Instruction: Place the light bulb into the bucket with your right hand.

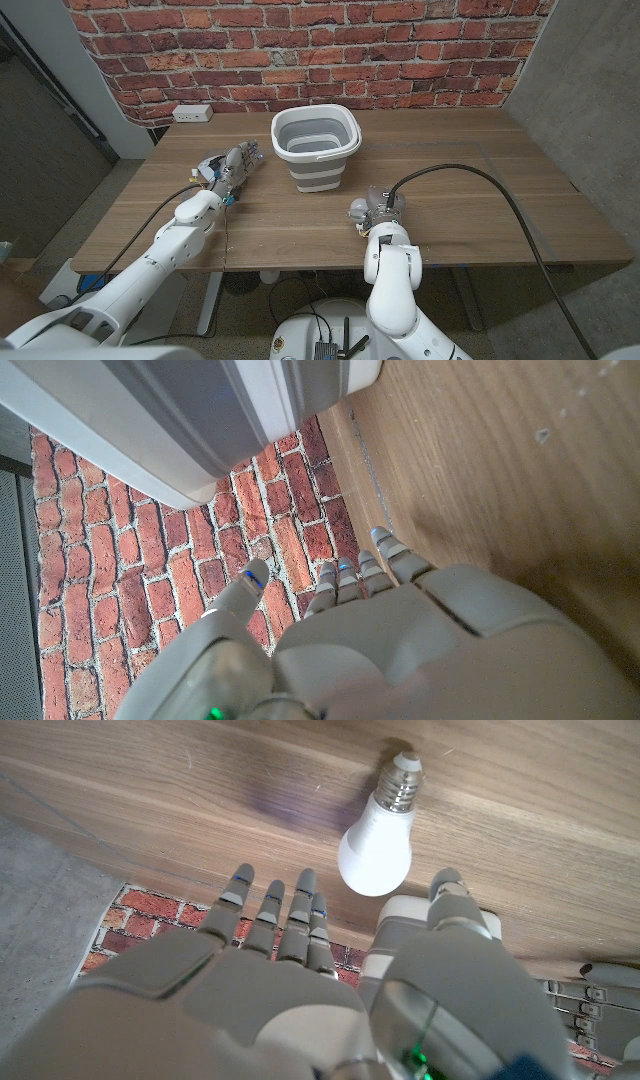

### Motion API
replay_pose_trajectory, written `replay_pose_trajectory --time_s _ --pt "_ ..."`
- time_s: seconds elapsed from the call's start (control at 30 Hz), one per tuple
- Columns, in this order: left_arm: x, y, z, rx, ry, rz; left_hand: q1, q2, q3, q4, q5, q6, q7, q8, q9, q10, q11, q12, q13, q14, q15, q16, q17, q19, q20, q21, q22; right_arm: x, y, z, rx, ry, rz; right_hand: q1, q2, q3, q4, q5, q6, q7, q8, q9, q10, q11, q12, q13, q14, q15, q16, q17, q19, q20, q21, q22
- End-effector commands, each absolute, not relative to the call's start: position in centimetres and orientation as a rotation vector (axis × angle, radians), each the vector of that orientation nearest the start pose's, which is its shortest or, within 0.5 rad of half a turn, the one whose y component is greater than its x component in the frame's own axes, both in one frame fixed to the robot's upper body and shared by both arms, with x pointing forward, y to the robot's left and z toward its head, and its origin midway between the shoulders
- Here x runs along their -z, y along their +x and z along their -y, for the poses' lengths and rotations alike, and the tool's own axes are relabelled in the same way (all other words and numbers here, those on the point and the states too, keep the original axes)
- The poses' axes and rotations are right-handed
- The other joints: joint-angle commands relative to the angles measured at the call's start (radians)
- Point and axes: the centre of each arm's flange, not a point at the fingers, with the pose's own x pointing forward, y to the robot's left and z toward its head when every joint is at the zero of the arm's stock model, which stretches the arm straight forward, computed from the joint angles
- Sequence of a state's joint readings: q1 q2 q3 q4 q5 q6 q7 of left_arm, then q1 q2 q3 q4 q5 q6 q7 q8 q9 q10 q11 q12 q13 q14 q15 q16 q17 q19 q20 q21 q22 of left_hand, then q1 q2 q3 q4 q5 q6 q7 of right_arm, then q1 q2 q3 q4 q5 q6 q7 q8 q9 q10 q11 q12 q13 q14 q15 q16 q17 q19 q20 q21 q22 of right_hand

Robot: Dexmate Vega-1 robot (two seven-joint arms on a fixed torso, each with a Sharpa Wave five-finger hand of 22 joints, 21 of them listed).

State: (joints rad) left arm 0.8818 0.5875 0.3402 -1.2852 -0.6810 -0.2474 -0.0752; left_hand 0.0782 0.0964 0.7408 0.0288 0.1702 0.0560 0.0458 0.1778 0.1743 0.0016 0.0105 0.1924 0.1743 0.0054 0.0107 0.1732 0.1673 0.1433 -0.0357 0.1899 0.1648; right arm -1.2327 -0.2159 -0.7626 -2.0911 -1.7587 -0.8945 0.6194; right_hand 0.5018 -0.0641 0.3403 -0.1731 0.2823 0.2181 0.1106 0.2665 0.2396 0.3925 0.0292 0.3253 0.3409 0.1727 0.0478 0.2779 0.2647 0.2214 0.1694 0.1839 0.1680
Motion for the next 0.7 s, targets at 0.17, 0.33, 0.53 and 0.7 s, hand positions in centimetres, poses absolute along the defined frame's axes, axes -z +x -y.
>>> replay_pose_trajectory --time_s 0.17,0.33,0.53,0.7 --pt "4.85 65.64 -33.13 0.187 0.001 0.522 0.002 0.084 0.004 -0.004 0.001 0.006 0.0 0.005 0.002 0.001 0.001 0.0 0.004 0.004 0.003 0.006 0.003 -0.003 -0.018 0.001 0.006 10.6 46.66 7.36 0.276 -1.462 0.119 0.031 -0.003 0.016 -0.001 -0.008 0.021 -0.012 0.012 0.009 0.033 -0.015 0.022 0.017 0.033 -0.011 0.014 0.004 0.017 -0.008 0.009 0.001" --pt "4.8 65.77 -33.11 0.185 0.001 0.518 0.002 0.084 0.004 -0.005 0.001 0.006 -0.001 0.005 0.002 0.001 0.0 0.0 0.004 0.003 0.002 0.006 0.003 -0.003 -0.018 0.002 0.006 10.65 46.91 7.16 0.285 -1.465 0.123 0.05 -0.008 0.022 -0.001 -0.016 0.045 -0.019 0.022 0.014 0.06 -0.029 0.044 0.031 0.053 -0.022 0.021 0.006 0.021 -0.014 0.008 0.001" --pt "4.85 65.97 -33.09 0.192 -0.002 0.517 0.002 0.085 0.003 -0.005 0.001 0.006 -0.001 0.005 0.002 0.001 0.0 0.0 0.004 0.003 0.002 0.006 0.004 -0.003 -0.019 0.002 0.006 10.8 47.19 6.83 0.289 -1.47 0.128 0.066 -0.011 0.028 -0.001 -0.024 0.064 -0.024 0.03 0.018 0.079 -0.036 0.061 0.042 0.073 -0.035 0.028 0.008 0.024 -0.019 0.008 0.001" --pt "4.89 66.1 -33.08 0.195 -0.006 0.518 0.003 0.085 0.003 -0.006 0.001 0.006 -0.002 0.005 0.002 0.002 0.001 0.001 0.004 0.003 0.002 0.006 0.004 -0.004 -0.018 0.002 0.006 10.84 47.4 6.79 0.298 -1.475 0.123 0.081 -0.014 0.032 0.0 -0.033 0.096 -0.039 0.046 0.025 0.094 -0.046 0.077 0.054 0.085 -0.042 0.032 0.011 0.029 -0.024 0.008 0.001"
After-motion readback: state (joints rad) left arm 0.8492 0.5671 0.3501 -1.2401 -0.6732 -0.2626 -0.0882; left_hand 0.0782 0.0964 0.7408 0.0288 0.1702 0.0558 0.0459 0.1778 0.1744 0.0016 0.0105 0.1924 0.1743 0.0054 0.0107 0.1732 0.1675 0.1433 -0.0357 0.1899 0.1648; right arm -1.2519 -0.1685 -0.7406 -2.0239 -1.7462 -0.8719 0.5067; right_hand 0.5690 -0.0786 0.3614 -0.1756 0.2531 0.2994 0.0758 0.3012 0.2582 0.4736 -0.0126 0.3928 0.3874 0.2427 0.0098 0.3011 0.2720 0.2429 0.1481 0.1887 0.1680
